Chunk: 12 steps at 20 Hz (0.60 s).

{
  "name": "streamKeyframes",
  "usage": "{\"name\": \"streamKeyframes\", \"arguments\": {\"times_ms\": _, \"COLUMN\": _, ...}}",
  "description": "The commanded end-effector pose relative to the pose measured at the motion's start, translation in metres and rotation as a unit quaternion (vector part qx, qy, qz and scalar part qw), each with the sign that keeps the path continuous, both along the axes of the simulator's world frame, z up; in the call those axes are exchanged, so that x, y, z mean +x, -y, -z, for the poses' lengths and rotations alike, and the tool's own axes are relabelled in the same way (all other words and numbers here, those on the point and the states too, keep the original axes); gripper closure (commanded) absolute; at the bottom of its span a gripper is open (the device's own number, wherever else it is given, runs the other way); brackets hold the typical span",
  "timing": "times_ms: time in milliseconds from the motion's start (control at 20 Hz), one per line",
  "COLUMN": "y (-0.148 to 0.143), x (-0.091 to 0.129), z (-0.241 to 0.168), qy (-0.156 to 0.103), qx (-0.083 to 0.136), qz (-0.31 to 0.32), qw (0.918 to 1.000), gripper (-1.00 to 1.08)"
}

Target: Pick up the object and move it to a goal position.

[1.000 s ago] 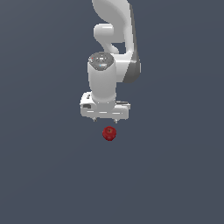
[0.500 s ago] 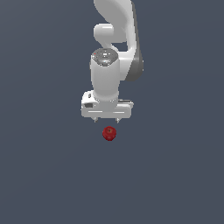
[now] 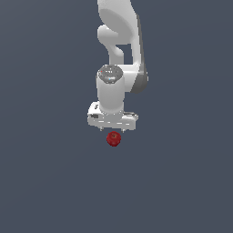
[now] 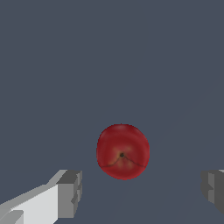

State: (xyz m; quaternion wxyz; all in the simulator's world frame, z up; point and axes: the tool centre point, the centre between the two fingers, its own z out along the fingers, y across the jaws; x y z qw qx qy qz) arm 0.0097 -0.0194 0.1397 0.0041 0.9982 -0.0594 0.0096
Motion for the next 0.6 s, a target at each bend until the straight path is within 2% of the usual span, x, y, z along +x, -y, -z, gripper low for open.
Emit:
{"name": "streamKeyframes", "arguments": {"times_ms": 0, "y": -0.002, "x": -0.002, "z": 0.017, "qy": -0.004, "qx": 0.002, "qz": 0.020, "qw": 0.9998, "gripper": -0.92}}
{"name": "streamKeyframes", "arguments": {"times_ms": 250, "y": -0.004, "x": -0.005, "z": 0.038, "qy": -0.008, "qx": 0.005, "qz": 0.046, "qw": 0.9989, "gripper": -0.92}}
{"name": "streamKeyframes", "arguments": {"times_ms": 550, "y": -0.004, "x": -0.006, "z": 0.043, "qy": -0.009, "qx": 0.005, "qz": 0.050, "qw": 0.9987, "gripper": -0.92}}
